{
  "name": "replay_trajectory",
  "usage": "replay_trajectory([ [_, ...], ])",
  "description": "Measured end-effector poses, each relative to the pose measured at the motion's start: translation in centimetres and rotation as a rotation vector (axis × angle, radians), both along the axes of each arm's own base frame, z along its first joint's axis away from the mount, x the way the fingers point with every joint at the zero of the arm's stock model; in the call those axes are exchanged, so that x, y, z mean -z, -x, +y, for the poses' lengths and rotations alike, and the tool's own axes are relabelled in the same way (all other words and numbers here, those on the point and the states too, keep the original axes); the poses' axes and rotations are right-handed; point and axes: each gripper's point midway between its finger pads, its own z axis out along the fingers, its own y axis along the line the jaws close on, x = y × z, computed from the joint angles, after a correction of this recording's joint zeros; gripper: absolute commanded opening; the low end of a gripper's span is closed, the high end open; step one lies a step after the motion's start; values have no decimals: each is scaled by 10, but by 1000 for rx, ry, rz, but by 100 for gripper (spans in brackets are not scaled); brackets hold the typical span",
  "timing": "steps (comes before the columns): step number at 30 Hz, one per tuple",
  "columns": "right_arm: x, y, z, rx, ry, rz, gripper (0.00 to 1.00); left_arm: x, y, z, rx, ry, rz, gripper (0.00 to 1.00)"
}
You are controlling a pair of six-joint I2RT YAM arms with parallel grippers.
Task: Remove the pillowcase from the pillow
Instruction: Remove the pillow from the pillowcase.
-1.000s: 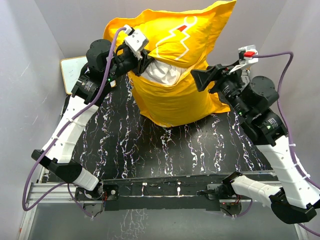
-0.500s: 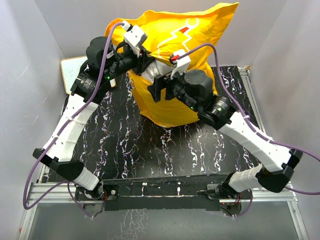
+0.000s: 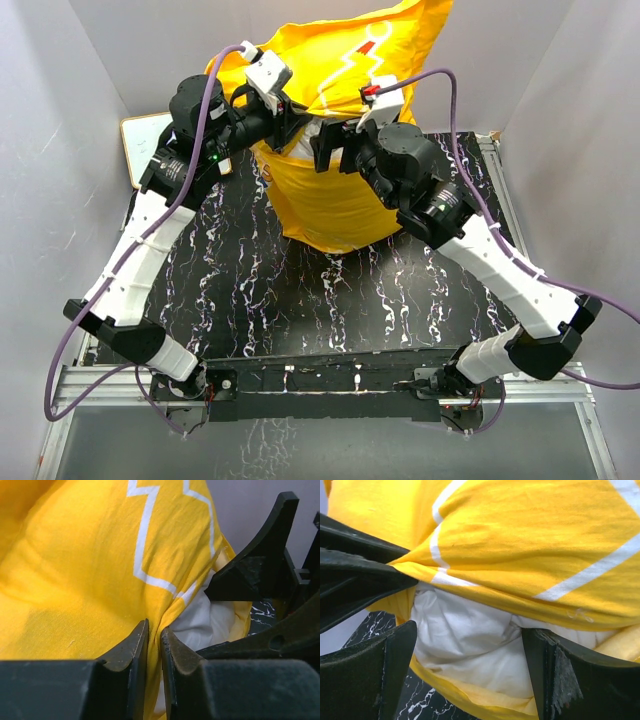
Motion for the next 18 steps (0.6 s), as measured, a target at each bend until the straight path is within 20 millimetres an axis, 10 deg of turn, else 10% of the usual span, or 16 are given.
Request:
replay_trajectory([
  [10, 14, -35, 23, 24, -14, -21, 82, -15, 18, 1, 39, 38, 22, 0],
  [18, 24, -61, 28, 56, -52, -66, 17, -15, 29, 11, 32, 4, -6, 0],
])
